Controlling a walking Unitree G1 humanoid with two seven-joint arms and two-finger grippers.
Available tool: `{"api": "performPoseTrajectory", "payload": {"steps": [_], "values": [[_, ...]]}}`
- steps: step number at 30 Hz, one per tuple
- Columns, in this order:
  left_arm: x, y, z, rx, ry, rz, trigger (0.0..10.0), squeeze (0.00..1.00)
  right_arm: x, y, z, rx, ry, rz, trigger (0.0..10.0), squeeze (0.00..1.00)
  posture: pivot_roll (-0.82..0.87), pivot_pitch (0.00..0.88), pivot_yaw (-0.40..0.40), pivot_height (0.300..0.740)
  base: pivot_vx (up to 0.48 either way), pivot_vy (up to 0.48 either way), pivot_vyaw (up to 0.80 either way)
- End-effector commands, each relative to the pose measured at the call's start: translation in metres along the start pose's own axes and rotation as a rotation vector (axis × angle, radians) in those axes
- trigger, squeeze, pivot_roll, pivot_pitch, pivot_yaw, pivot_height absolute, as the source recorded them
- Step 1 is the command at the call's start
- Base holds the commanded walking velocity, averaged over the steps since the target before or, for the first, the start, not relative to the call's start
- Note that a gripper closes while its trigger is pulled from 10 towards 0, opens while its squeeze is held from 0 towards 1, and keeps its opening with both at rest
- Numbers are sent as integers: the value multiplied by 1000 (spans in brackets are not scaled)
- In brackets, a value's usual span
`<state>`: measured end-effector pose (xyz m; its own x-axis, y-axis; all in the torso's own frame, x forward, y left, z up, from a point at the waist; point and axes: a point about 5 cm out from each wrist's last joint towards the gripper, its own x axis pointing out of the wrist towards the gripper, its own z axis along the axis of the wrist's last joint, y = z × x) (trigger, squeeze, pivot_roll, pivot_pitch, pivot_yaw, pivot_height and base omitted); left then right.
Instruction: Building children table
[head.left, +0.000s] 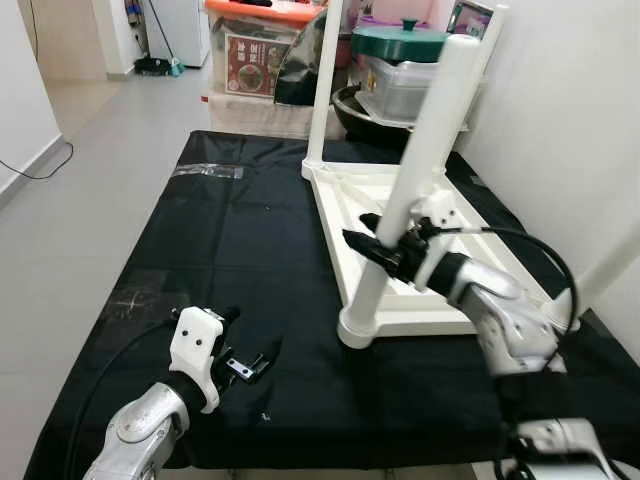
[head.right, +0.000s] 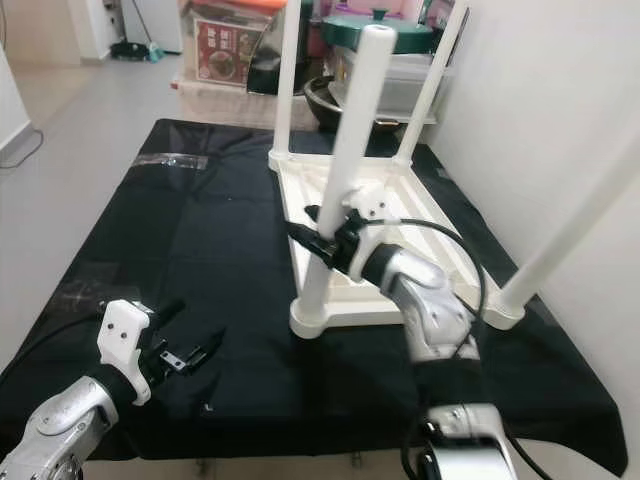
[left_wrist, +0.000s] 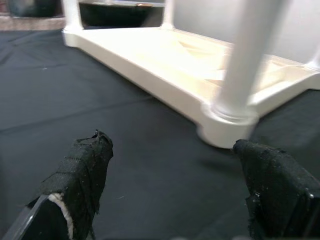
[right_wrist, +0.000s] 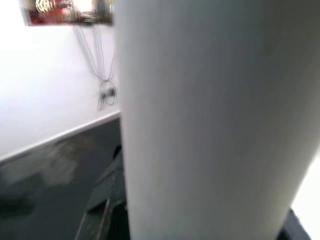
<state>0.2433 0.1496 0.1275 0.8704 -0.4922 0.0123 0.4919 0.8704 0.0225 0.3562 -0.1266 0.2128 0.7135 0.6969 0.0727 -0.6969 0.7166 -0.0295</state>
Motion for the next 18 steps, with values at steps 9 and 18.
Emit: {"api": "performPoseTrajectory", "payload": {"steps": [9, 18], "values": [[-5, -3, -5, -17, 20, 0, 10000, 0, -73, -14, -69, -57, 397, -1142, 0, 0, 117, 0, -128, 740, 0, 0, 0], [-1, -5, -5, -27, 20, -13, 10000, 0, -41, 19, -32, 34, 116, -467, 10000, 929, 93, 0, -116, 740, 0, 0, 0]]}}
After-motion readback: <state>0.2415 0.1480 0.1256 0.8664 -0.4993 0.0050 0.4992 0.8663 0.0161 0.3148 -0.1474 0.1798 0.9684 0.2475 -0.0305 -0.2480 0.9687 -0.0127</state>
